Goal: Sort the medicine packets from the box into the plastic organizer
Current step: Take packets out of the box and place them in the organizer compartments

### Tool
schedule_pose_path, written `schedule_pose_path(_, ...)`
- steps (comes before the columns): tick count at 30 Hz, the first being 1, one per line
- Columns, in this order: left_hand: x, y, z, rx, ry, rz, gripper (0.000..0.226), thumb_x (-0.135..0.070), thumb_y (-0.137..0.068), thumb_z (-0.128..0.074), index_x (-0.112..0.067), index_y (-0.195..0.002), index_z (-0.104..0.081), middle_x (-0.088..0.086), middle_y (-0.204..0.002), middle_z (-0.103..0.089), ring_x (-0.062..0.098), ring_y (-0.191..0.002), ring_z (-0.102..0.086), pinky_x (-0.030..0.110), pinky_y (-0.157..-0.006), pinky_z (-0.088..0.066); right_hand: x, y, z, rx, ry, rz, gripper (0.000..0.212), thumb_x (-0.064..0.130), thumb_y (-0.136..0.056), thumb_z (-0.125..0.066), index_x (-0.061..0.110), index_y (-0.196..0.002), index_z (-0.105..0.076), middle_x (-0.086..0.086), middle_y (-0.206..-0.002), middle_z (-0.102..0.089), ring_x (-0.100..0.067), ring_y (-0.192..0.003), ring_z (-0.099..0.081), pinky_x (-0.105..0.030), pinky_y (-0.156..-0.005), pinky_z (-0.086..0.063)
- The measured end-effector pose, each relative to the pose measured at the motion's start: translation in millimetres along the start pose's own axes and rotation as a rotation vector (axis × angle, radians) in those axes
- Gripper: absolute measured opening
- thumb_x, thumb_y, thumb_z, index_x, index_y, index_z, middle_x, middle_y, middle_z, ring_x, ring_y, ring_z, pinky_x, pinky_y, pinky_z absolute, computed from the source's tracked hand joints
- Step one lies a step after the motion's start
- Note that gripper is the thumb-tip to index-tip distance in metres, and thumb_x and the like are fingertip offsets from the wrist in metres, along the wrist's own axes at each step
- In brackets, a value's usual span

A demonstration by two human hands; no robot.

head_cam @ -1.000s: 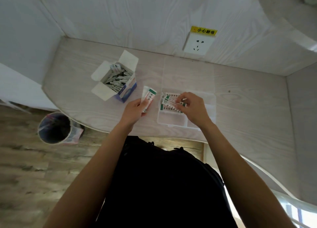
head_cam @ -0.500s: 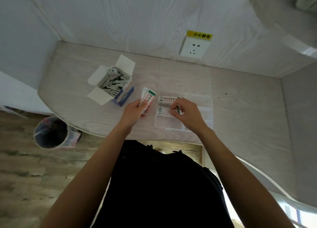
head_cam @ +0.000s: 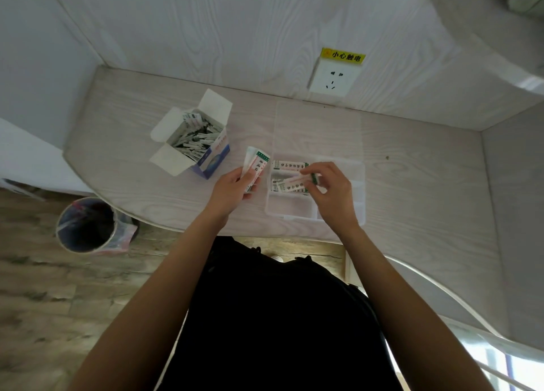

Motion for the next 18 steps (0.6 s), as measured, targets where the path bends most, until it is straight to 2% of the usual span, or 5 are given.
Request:
schedule_pose_path(3,0,2,-3,0.009,0.006,0.0,0.016,-0.022,-0.097,-0.047,-0.02,-0.107,-0.06,0.0,-0.093,-0.063,0.006,-0.078,-0.057,0.023,-0.075,-0.049,-1,0,-11,0.01,0.068,-0.022,0.013,0.006,-0.082,-0.068,0.01,-0.094,-0.07,-0.003,-0.101,-0.059,-0.005,-0.086,-0.055,-0.008,-0.076,-0.046)
schedule_pose_path(9,-1,3,-2,0.014,0.003,-0.009,0.014,-0.023,-0.097,-0.047,-0.02,-0.1,-0.061,0.0,-0.092,-0.064,0.008,-0.078,-0.058,0.024,-0.075,-0.049,1,-9,-23,0.095,0.358,-0.057,0.013,0.025,-0.084,-0.067,0.013,-0.085,-0.069,0.001,-0.095,-0.062,-0.015,-0.075,-0.062,-0.031,-0.069,-0.049)
schedule_pose_path(14,0,5,0,0.006,0.001,-0.004,0.015,-0.022,-0.097,-0.048,-0.018,-0.102,-0.061,-0.002,-0.088,-0.063,0.007,-0.076,-0.057,0.024,-0.076,-0.049,10,-18,-32,0.152,0.831,0.135,0.012,0.024,-0.081,-0.07,0.014,-0.087,-0.074,-0.004,-0.089,-0.064,-0.024,-0.084,-0.057,-0.034,-0.076,-0.043)
schedule_pose_path(16,0,6,0,0.005,-0.006,-0.003,0.013,-0.021,-0.097,-0.047,-0.02,-0.099,-0.06,-0.002,-0.088,-0.063,0.007,-0.076,-0.057,0.025,-0.076,-0.049,16,-19,-34,0.139,0.855,0.207,0.011,0.024,-0.074,-0.076,0.016,-0.082,-0.076,-0.004,-0.077,-0.062,-0.024,-0.073,-0.056,-0.031,-0.069,-0.042)
schedule_pose_path(18,0,6,0,0.006,-0.004,-0.004,0.013,-0.021,-0.097,-0.047,-0.022,-0.095,-0.06,-0.003,-0.086,-0.062,0.007,-0.076,-0.057,0.025,-0.076,-0.049,17,-21,-40,0.217,0.809,0.232,0.015,0.027,-0.081,-0.07,0.019,-0.092,-0.076,-0.004,-0.08,-0.061,-0.023,-0.074,-0.056,-0.029,-0.069,-0.035)
Point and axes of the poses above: each hand's wrist, its own y-axis away from the middle knuckle, its own z-axis out of the back of the hand, x = y × z, the point moved 8 cm from there along -y, towards the middle knuckle
